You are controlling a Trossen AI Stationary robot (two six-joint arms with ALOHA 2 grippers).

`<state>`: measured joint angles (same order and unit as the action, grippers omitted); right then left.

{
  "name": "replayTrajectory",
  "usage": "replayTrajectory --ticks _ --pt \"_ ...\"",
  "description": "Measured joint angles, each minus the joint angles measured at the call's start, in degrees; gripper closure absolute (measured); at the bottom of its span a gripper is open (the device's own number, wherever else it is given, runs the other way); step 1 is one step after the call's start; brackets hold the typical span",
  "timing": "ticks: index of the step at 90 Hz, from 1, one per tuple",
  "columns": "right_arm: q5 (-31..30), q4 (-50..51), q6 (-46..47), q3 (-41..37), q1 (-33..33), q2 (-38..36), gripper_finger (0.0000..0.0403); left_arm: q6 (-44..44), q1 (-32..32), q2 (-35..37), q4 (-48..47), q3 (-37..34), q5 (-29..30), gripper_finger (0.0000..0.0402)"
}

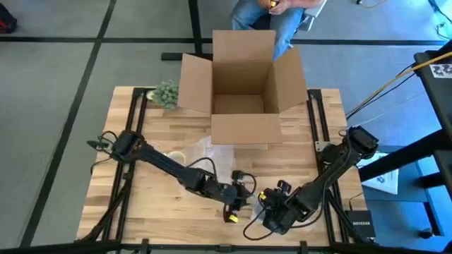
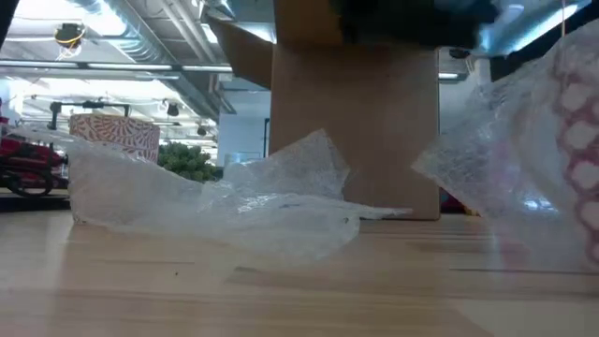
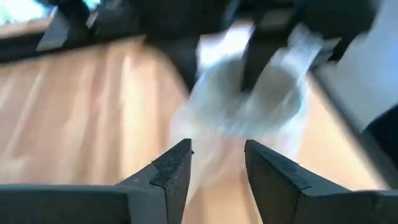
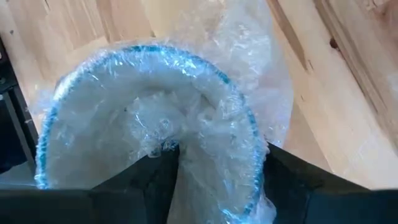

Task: Wrap mug
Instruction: Wrap the red mug with the right bubble wrap

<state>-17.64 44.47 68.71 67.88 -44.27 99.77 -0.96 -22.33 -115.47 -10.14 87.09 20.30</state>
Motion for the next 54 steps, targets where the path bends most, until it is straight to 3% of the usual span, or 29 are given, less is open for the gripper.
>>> replayTrajectory --ticks 8,28,54 --pt "-1.28 -0.45 -0.03 -0.01 0.02 0.04 0.0220 1.09 1.03 -0.25 -4.11 -0.22 1.59 0.0267" --pt "-3.75 -0.97 -0.04 -0.07 0.04 0.13 0.0220 1.19 4.48 -3.93 -4.06 -2.73 -3.68 0.0267" --pt "-4.28 -1.01 -0.06 -0.07 0.04 0.13 0.0220 3.10 4.24 -5.98 10.41 -2.61 -13.18 0.0270"
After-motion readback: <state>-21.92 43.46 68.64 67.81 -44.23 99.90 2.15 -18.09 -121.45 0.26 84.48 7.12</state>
